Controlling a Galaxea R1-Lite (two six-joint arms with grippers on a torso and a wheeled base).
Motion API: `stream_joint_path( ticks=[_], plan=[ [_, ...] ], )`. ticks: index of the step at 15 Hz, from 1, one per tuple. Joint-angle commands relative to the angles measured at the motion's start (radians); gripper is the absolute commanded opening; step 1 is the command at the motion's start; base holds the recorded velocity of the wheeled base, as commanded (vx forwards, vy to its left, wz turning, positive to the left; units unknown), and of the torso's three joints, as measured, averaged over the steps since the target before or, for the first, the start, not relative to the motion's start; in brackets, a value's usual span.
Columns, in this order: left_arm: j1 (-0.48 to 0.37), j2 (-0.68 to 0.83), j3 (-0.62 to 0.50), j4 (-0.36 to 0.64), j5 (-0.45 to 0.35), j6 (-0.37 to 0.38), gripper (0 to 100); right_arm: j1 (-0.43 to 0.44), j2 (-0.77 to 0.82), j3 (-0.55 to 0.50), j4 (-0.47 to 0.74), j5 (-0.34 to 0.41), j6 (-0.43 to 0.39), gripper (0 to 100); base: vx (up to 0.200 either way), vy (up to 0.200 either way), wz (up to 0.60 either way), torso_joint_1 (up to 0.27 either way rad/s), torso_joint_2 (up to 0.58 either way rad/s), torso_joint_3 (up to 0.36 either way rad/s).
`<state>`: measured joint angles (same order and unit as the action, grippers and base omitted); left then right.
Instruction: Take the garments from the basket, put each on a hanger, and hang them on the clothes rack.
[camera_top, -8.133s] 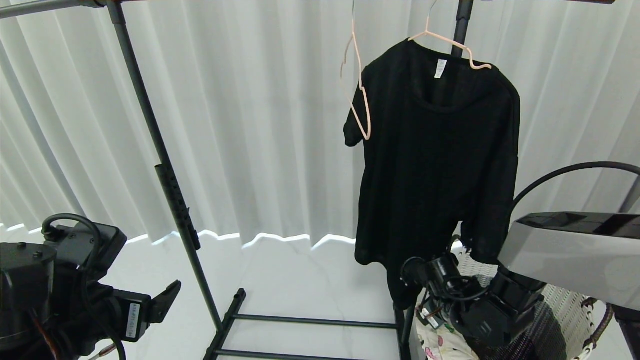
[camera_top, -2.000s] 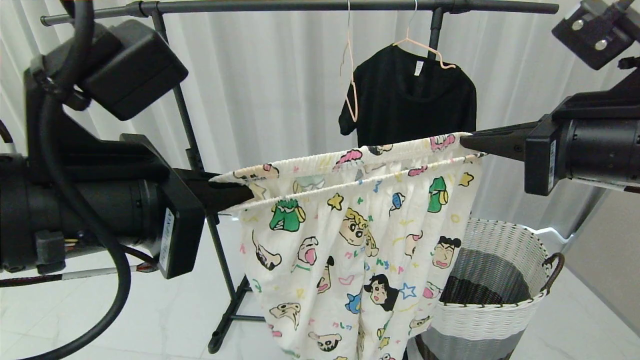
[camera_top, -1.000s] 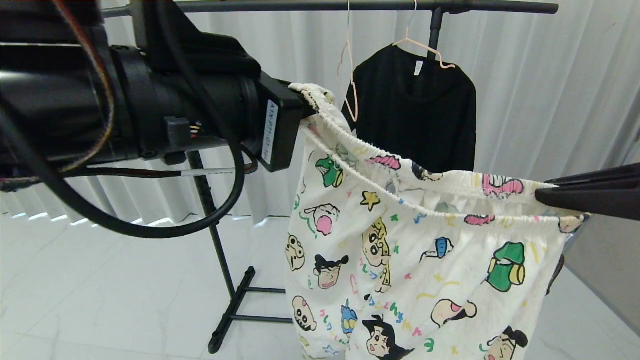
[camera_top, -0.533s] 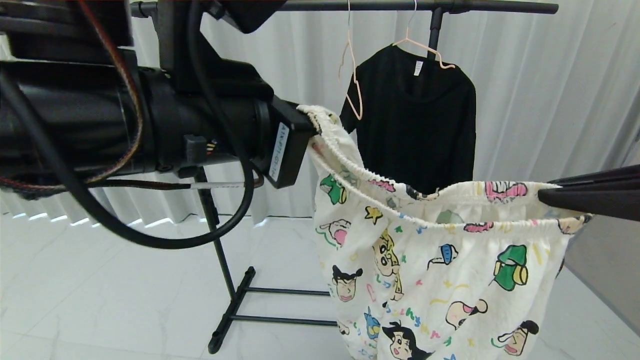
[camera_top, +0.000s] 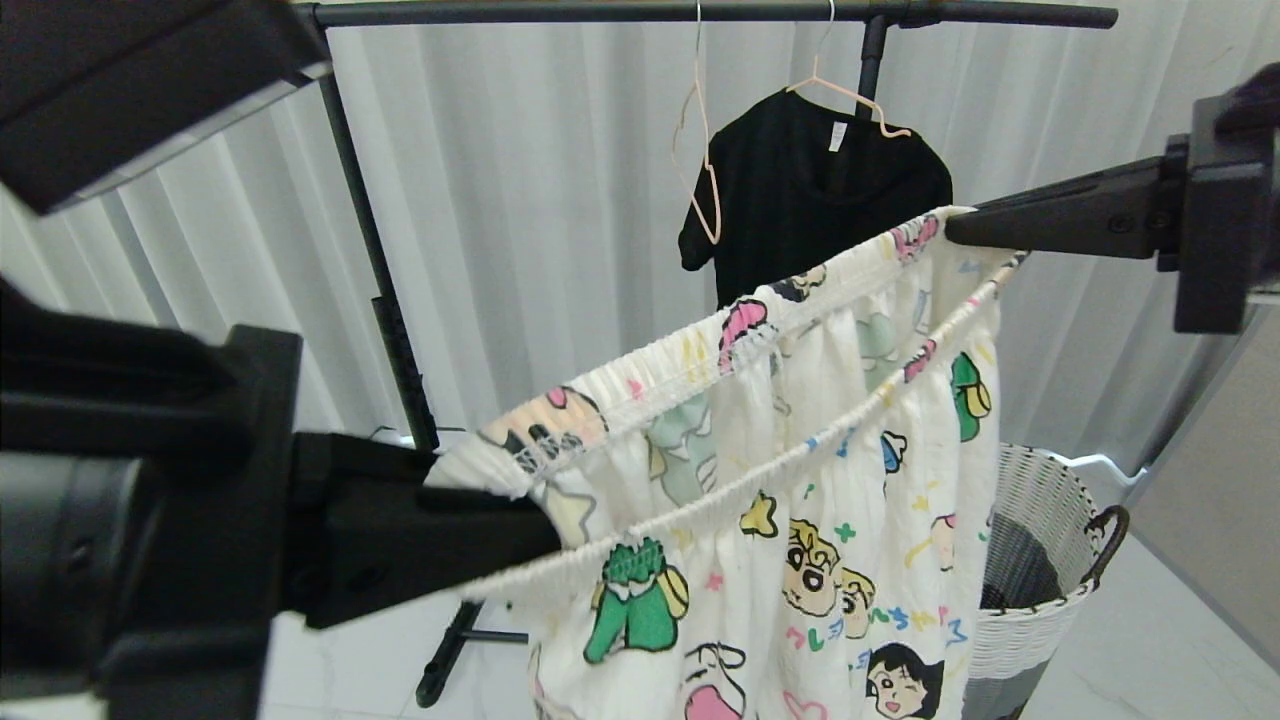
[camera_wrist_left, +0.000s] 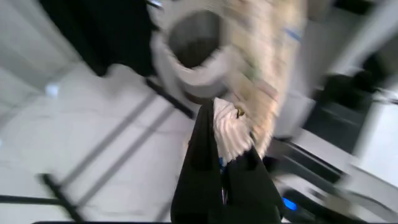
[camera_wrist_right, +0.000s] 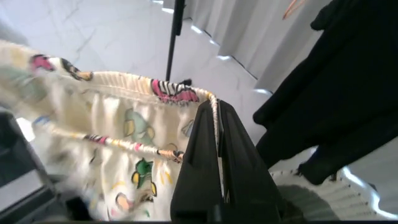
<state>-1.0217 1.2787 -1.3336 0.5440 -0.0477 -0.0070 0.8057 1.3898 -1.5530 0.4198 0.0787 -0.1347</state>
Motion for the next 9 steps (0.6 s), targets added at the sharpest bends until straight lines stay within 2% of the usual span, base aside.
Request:
stream_joint_path(
  ticks=[1, 7, 8, 9],
  plan=[
    [-0.069, -0.053, 0.028, 0.011, 0.002, -0.024, 0, -0.002, 0.072, -0.042, -0.001, 0.0, 0.0, 0, 0.0, 0.0, 0.0, 0.0, 0.0, 0.0],
    [-0.06, -0.039, 0.024, 0.011, 0.011, -0.014, 0, -0.007, 0.048, -0.035, 0.01, -0.002, 0.0, 0, 0.0, 0.0, 0.0, 0.0, 0.0, 0.0],
    [-0.005, -0.015, 0.021, 0.011, 0.023, 0.016, 0, -0.016, 0.031, -0.036, 0.03, -0.002, 0.0, 0, 0.0, 0.0, 0.0, 0.0, 0.0, 0.0],
    [0.101, 0.019, 0.021, 0.005, 0.074, 0.104, 0, -0.026, 0.005, -0.036, 0.068, -0.004, 0.0, 0, 0.0, 0.0, 0.0, 0.0, 0.0, 0.0]
  ],
)
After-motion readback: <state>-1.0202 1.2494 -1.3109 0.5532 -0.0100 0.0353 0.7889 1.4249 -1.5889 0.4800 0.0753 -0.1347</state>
